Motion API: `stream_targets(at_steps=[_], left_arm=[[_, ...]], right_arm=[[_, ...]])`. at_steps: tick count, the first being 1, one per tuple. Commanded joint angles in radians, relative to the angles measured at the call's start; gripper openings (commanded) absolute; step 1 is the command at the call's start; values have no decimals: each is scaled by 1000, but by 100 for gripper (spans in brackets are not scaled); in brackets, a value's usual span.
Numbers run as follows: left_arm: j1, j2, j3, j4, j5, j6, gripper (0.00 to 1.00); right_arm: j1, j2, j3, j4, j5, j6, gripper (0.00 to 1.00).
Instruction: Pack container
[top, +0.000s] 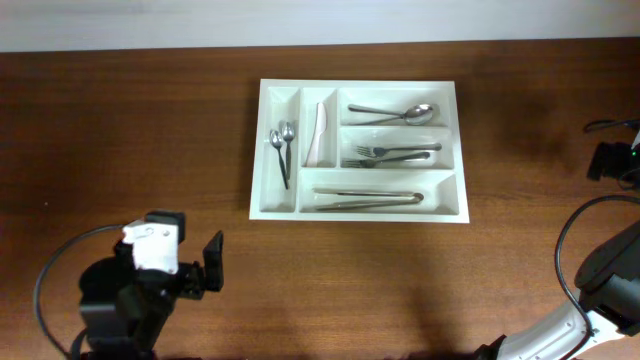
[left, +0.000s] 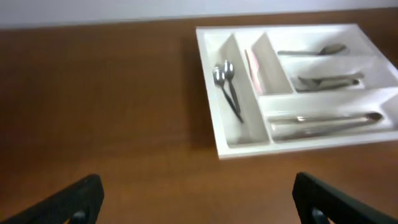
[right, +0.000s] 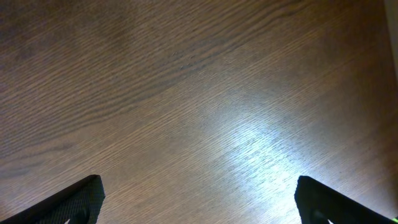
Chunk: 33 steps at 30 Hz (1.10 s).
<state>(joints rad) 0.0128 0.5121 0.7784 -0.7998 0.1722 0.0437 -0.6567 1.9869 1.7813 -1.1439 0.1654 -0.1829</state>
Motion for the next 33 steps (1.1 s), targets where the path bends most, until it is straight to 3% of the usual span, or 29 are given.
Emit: stream_targets(at_steps=[1, 8, 12, 28, 33], left_arm=[[0, -3, -180, 190, 58, 89, 99], [1, -20, -414, 472, 162, 101, 99], [1, -128, -517, 587, 195, 165, 99], [2, -395, -634, 574, 93, 167, 99], [3, -459, -634, 507, 17, 167, 99]], right_arm=[[2, -2, -5, 0, -1, 9, 99], [2, -2, -5, 0, -1, 8, 99], [2, -2, -5, 0, -1, 9, 99], [2, -2, -5, 0, -1, 9, 99], [2, -2, -5, 0, -1, 9, 99]])
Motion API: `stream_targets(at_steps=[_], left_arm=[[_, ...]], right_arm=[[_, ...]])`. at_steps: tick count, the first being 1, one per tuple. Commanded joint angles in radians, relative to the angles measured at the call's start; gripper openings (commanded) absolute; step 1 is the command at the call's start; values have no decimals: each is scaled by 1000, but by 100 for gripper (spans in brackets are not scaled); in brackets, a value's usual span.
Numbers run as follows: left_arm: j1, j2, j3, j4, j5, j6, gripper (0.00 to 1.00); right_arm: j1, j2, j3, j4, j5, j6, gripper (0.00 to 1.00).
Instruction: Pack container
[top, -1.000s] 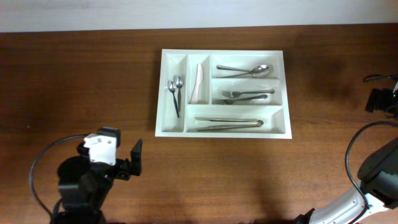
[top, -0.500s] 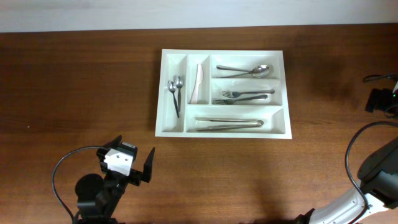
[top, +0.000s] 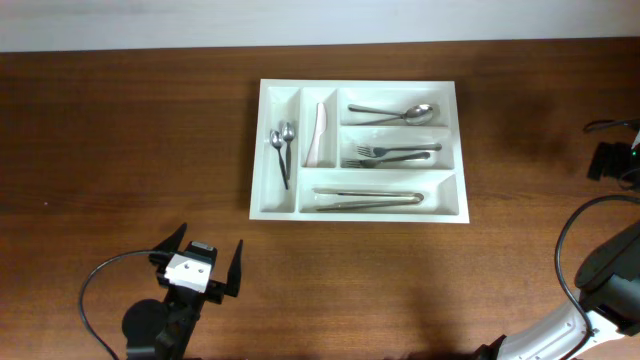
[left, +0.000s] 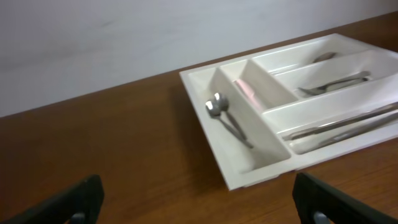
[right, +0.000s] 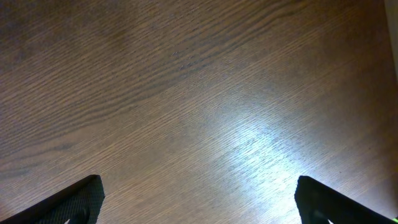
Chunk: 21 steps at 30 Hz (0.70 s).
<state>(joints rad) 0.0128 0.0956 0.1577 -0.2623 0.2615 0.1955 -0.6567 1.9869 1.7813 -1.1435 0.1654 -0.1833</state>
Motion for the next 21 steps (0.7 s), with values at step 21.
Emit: stream_targets(at_steps=[21], left_arm=[[41, -91, -45, -113, -240, -25, 99]], right_arm=[[2, -2, -5, 0, -1, 9, 99]])
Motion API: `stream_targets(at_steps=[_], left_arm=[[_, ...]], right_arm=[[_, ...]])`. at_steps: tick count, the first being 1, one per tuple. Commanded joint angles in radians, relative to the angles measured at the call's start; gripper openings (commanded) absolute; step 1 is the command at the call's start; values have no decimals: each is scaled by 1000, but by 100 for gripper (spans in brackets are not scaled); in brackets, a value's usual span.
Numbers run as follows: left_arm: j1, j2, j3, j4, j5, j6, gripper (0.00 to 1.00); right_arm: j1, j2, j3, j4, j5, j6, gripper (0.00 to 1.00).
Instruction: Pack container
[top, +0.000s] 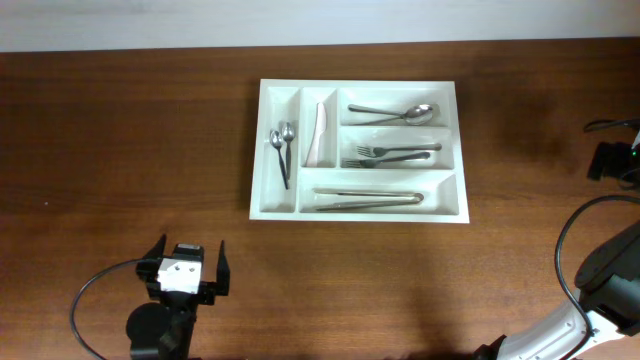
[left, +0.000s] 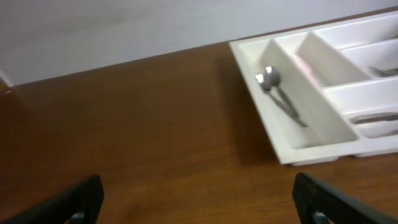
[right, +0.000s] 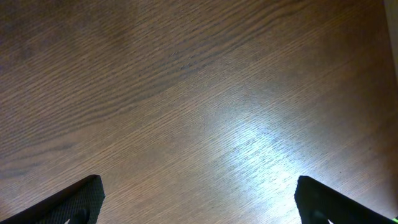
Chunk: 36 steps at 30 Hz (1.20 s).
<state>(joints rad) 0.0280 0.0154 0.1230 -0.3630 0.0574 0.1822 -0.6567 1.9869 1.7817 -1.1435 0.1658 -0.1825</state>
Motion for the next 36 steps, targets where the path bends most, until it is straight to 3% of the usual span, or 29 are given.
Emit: stream_targets(at_steps=[1, 36], left_arm=[[35, -11, -10, -12, -36, -11, 99], [47, -10, -10, -12, 6, -12, 99]], right_arm=[[2, -2, -5, 0, -1, 8, 99], [2, -2, -5, 0, -1, 8, 99]])
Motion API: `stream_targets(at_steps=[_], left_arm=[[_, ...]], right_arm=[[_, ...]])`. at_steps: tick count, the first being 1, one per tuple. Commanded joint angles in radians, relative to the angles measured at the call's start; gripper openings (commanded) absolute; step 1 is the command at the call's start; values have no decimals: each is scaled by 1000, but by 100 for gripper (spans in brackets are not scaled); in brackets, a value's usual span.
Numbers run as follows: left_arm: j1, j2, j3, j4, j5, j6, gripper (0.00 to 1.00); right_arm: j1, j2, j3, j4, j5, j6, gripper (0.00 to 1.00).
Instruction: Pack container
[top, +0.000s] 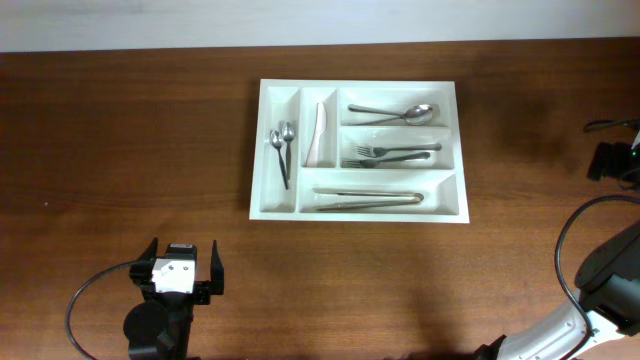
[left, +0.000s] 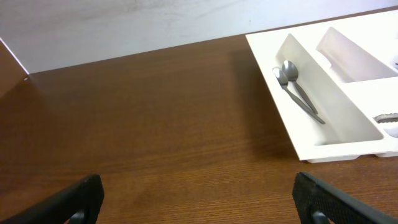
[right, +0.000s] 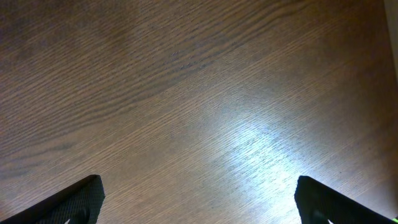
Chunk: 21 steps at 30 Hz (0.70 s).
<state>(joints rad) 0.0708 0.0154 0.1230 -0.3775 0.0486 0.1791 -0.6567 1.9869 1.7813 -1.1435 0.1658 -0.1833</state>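
Observation:
A white cutlery tray (top: 455, 150) lies at the table's far middle. Its left slot holds two small spoons (top: 282, 140) (left: 292, 78), the slot beside it a white knife (top: 319, 132). A large spoon (top: 395, 113), forks (top: 392, 154) and long tongs (top: 368, 199) fill the right compartments. My left gripper (top: 181, 271) (left: 198, 202) is open near the front left, well short of the tray, with bare wood between its fingers. My right gripper (right: 198, 202) is open over bare wood, out of the overhead view.
The brown wooden table (top: 120, 130) ends at a pale wall along the far side. A black device with cables (top: 612, 160) sits at the right edge. The right arm's body and cable (top: 600, 270) occupy the front right corner.
My left gripper has shifted slightly left and turned, so the tray now sits further right in its wrist view. The right gripper's view is unchanged.
At the oldest moment my left arm stood at the front left, turned sideways toward the tray. It then stood lower and nearer the middle, jaws wide. After that it moved left in two small shifts. The tray's contents and the right gripper have stayed the same.

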Motion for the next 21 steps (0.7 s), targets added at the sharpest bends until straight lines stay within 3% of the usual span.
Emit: stream_targets(at_steps=[1, 15, 21], left_arm=[[4, -10, -10, 2, 14, -9, 99], [4, -10, -10, 2, 14, -9, 99], [4, -10, -10, 2, 14, -9, 99]], right_arm=[[2, -2, -5, 0, -1, 9, 99], [2, -6, -5, 0, -1, 9, 99], [2, -87, -5, 0, -1, 9, 99]])
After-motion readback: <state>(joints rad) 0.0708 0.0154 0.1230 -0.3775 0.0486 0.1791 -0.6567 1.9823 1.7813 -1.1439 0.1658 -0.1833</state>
